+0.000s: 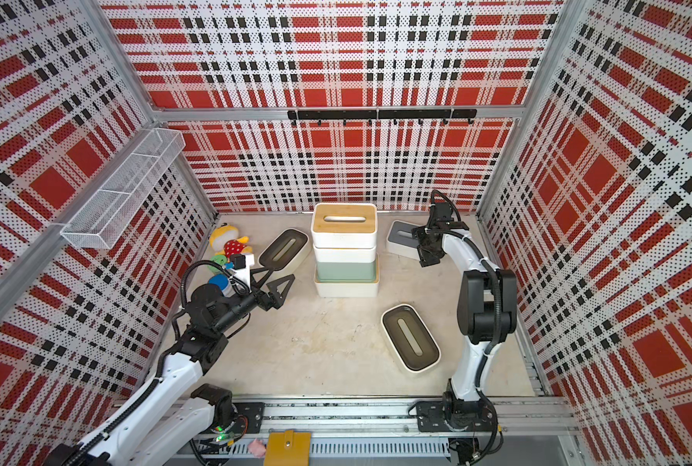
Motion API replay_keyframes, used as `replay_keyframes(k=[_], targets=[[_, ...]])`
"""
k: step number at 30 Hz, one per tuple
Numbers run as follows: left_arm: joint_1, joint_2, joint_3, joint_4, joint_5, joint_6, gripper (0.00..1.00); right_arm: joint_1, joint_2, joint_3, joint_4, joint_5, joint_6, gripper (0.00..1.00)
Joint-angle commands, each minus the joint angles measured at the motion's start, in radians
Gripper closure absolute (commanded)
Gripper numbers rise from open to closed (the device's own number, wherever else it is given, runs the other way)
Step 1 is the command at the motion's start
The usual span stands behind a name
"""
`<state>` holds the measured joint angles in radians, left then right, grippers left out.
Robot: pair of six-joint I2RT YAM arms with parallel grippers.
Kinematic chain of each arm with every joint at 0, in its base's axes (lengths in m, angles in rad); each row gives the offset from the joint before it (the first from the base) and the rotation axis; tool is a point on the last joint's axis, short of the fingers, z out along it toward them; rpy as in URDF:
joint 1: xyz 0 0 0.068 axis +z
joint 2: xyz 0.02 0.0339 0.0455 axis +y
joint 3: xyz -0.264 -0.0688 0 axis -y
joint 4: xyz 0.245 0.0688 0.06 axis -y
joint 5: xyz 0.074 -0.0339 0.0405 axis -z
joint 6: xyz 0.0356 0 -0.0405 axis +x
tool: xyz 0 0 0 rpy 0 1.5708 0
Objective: Stack the tissue boxes
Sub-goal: Pick up the tissue box from the center of the board.
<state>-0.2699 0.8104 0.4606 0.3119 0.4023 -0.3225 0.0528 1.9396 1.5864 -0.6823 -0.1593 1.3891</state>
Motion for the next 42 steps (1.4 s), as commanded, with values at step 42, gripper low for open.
replay_keyframes(k=[42], targets=[[0.023,0.03,0.013,0.119,0.023,-0.061,0.0,-0.047,0.337,0.314,-0.076,0.024,0.282,0.29]])
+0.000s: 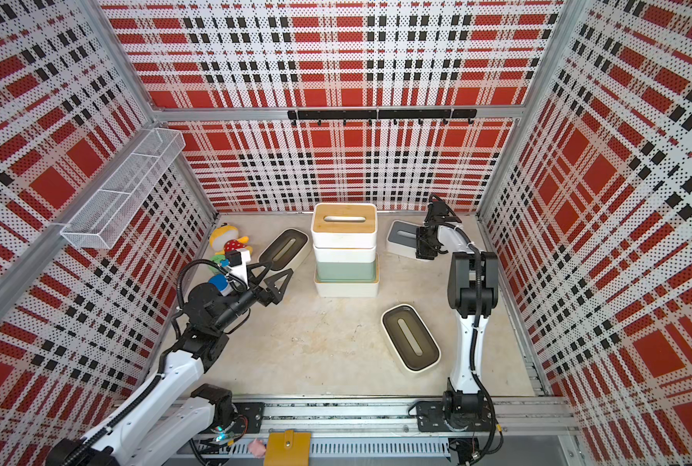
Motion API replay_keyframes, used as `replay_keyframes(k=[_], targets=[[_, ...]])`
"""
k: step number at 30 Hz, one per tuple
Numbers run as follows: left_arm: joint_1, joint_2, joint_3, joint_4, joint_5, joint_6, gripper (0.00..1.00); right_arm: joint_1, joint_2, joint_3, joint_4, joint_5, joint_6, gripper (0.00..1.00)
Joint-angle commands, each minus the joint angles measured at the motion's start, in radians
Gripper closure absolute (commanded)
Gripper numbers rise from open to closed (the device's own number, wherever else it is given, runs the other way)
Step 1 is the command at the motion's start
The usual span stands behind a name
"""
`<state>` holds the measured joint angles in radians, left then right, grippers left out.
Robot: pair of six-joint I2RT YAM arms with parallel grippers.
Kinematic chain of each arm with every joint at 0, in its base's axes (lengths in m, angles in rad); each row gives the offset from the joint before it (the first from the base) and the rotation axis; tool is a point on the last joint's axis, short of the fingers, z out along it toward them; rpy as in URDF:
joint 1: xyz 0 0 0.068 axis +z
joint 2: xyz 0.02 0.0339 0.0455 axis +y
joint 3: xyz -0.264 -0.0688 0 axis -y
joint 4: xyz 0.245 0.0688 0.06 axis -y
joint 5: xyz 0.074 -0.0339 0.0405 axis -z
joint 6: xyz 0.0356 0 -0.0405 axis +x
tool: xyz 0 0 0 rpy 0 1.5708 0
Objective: Stack the tissue boxes
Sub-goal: Pick up the tissue box from the center of the board.
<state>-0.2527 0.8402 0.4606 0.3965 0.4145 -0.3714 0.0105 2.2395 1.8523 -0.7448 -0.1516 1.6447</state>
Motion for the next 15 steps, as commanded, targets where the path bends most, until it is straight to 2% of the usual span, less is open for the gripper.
replay_keyframes(k=[1,15], targets=[[0.006,0.0,0.013,0.036,0.01,-0.014,0.01,-0.006,0.041,0.055,-0.016,0.015,0.028,0.28],[0.006,0.01,0.015,0.039,0.015,-0.026,0.01,-0.009,0.111,0.117,-0.064,-0.003,0.064,0.28]])
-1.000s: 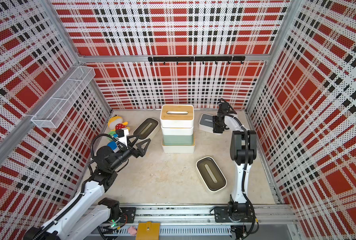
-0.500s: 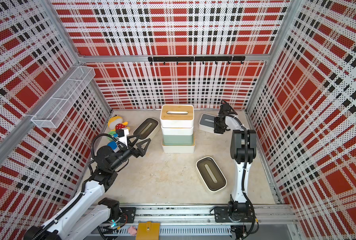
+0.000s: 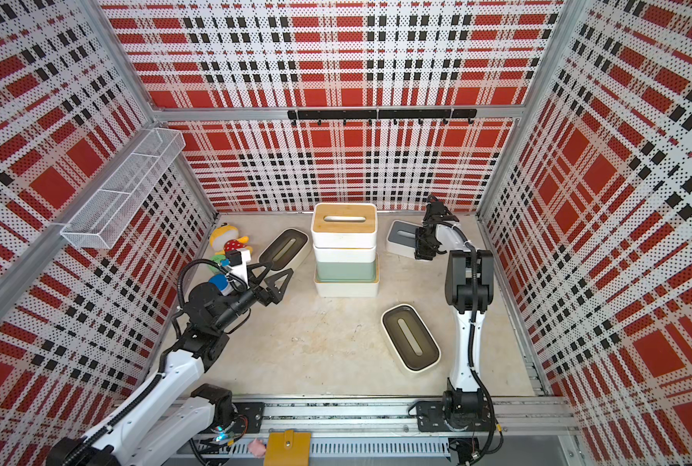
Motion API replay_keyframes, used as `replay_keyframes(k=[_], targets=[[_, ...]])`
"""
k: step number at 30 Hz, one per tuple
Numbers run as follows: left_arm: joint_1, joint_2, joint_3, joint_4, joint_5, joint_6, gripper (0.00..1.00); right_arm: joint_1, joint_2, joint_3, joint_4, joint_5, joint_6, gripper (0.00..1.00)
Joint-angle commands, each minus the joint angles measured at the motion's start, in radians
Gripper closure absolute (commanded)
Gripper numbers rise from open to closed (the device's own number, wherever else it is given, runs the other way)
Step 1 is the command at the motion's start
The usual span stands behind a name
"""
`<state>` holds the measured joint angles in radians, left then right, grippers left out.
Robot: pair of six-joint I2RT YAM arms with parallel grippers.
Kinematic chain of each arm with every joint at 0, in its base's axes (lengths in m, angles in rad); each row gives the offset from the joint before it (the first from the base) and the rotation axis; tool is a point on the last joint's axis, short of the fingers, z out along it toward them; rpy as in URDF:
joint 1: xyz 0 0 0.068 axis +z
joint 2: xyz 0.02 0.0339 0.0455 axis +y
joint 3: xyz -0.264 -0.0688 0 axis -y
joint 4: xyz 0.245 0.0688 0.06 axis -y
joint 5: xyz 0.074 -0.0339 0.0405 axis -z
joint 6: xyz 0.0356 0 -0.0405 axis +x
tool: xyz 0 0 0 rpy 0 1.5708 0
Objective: Stack the tissue boxes
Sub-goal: Pick up the tissue box from the center of the board.
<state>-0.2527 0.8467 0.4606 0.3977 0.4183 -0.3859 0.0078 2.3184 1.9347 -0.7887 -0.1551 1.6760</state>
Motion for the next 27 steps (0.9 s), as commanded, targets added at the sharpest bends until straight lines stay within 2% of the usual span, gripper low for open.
replay_keyframes(k=[1,3,7,20,27], targets=[[0.006,0.003,0.015,0.039,0.013,-0.012,0.0,-0.006,0.04,0.043,-0.026,-0.004,0.034,0.28],[0.006,0.002,0.015,0.039,0.013,-0.012,0.0,-0.006,0.048,0.053,-0.037,0.001,0.036,0.29],[0.006,0.0,0.014,0.04,0.011,-0.013,0.01,-0.006,0.029,0.011,0.021,-0.001,0.044,0.39],[0.006,-0.001,0.016,0.044,0.013,-0.027,0.0,-0.014,-0.135,-0.159,0.112,0.04,0.006,0.43],[0.006,0.001,0.015,0.048,0.016,-0.036,0.01,-0.029,-0.255,-0.286,0.194,0.016,-0.044,0.45]])
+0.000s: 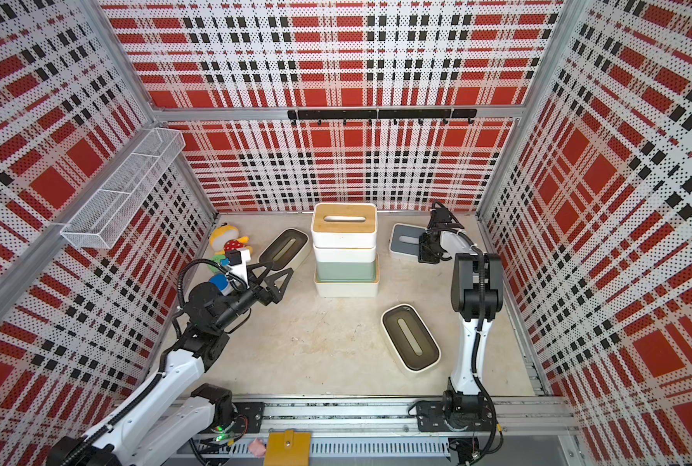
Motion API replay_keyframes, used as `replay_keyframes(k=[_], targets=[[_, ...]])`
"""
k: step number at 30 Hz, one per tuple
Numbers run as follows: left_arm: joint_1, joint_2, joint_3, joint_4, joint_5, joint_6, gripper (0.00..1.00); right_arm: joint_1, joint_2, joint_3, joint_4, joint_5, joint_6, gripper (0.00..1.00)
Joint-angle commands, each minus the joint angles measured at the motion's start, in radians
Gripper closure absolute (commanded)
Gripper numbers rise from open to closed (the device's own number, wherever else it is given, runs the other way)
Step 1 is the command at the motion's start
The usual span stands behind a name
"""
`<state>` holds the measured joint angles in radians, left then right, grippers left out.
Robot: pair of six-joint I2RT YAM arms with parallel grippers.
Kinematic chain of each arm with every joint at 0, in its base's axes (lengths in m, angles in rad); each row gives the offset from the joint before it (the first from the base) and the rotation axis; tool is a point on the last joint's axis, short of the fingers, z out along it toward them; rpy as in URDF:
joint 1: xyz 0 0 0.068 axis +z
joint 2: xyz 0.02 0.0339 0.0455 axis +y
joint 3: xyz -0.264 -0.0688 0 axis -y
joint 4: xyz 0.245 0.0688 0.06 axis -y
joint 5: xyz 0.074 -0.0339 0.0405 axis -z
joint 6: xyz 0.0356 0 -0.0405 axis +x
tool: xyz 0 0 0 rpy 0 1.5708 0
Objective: Stack the tissue boxes
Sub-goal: Pick up the tissue box from the center of the board.
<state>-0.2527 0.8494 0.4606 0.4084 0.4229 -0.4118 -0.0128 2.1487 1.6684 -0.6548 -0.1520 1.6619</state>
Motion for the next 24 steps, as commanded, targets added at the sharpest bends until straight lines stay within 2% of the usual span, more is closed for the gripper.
replay_keyframes(k=[1,8,17,24], targets=[[0.006,-0.002,0.016,0.037,0.011,-0.012,0.01,-0.009,-0.103,-0.038,0.067,0.011,-0.035,0.46],[0.008,-0.001,0.017,0.04,0.007,-0.034,0.0,-0.03,-0.257,-0.179,0.131,-0.043,-0.089,0.46],[0.008,0.002,0.021,0.035,0.006,-0.076,0.0,-0.062,-0.523,-0.406,0.174,-0.1,-0.173,0.48],[-0.031,-0.004,0.056,-0.015,0.038,-0.082,0.01,-0.074,-0.754,-0.57,0.124,-0.15,-0.267,0.5]])
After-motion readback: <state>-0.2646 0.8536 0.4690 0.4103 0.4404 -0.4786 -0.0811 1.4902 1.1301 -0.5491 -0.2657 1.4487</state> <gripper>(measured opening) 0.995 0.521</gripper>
